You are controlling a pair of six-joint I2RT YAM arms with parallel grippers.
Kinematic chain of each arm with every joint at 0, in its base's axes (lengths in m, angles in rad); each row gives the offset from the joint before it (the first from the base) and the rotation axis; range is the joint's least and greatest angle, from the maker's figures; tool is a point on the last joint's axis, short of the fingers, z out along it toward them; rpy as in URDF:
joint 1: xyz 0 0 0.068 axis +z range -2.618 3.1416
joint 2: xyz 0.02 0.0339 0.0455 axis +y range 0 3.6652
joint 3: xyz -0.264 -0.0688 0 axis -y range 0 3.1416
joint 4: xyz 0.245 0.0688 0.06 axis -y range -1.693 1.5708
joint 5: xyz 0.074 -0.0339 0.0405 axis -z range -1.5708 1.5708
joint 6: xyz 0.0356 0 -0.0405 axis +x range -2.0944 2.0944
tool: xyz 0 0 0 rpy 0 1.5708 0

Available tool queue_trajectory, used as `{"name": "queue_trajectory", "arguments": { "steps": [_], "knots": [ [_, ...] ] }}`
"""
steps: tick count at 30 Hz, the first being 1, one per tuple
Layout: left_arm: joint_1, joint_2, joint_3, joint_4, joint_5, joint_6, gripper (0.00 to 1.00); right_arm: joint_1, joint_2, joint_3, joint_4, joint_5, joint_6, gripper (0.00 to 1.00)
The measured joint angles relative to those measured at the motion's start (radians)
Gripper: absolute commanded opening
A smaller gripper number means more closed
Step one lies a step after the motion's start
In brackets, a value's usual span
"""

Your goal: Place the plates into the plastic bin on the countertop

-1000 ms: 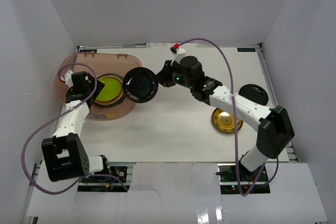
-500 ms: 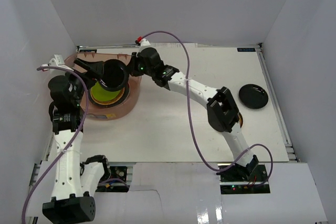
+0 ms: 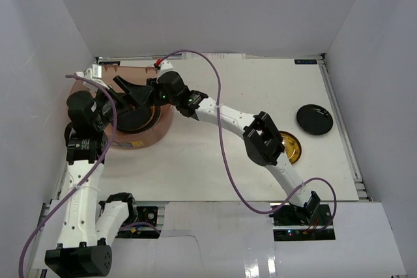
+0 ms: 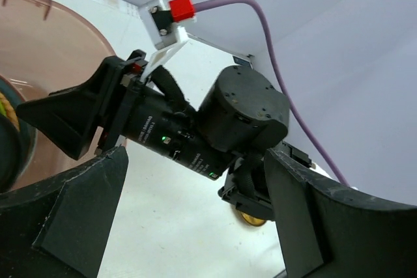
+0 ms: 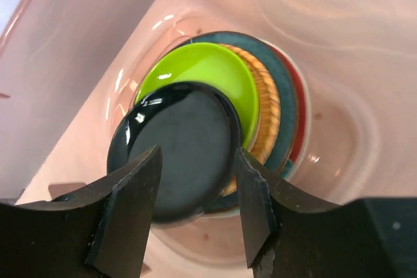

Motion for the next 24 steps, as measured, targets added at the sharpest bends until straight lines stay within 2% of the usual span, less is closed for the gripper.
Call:
{"name": "queue_trajectory", "arguments": {
  "steps": [1,4,7,9,11,14,15,18,19,21,24],
  "knots": [
    [-0.004,-0.001,0.001,0.0,0.008,0.0,0.96,-0.002,-0.021,-0.023,0.002,0.004,-0.004,0.55],
    [-0.027,0.0,0.001,-0.001,0.027,-0.013,0.94,-0.013,-0.171,-0.193,0.013,0.016,-0.029,0.44],
    [-0.157,0.017,0.002,0.002,0.011,-0.02,0.94,-0.05,-0.424,-0.463,0.051,0.038,-0.056,0.13],
    [-0.309,0.056,0.002,0.003,-0.037,-0.02,0.93,-0.109,-0.62,-0.659,0.101,0.048,-0.055,0.08],
    [-0.485,0.119,0.01,0.01,-0.097,-0.019,0.93,-0.214,-0.835,-0.868,0.137,0.057,-0.05,0.08],
    [-0.735,0.275,0.028,0.019,-0.213,-0.015,0.9,-0.496,-1.139,-1.193,0.182,0.074,-0.013,0.08],
    [-0.804,0.342,0.037,0.022,-0.257,-0.015,0.9,-0.589,-1.211,-1.282,0.189,0.093,0.001,0.08],
    [-0.937,0.545,0.076,0.037,-0.343,-0.016,0.88,-0.822,-1.384,-1.521,0.158,0.141,0.045,0.25],
    [-0.963,0.614,0.092,0.043,-0.359,-0.018,0.87,-0.882,-1.424,-1.583,0.145,0.145,0.06,0.35],
    [-0.993,0.741,0.121,0.068,-0.381,-0.025,0.87,-1.006,-1.472,-1.667,0.113,0.134,0.085,0.43],
    [-1.004,0.912,0.17,0.103,-0.392,-0.042,0.87,-1.181,-1.498,-1.731,0.095,0.109,0.129,0.58]
  ]
}}
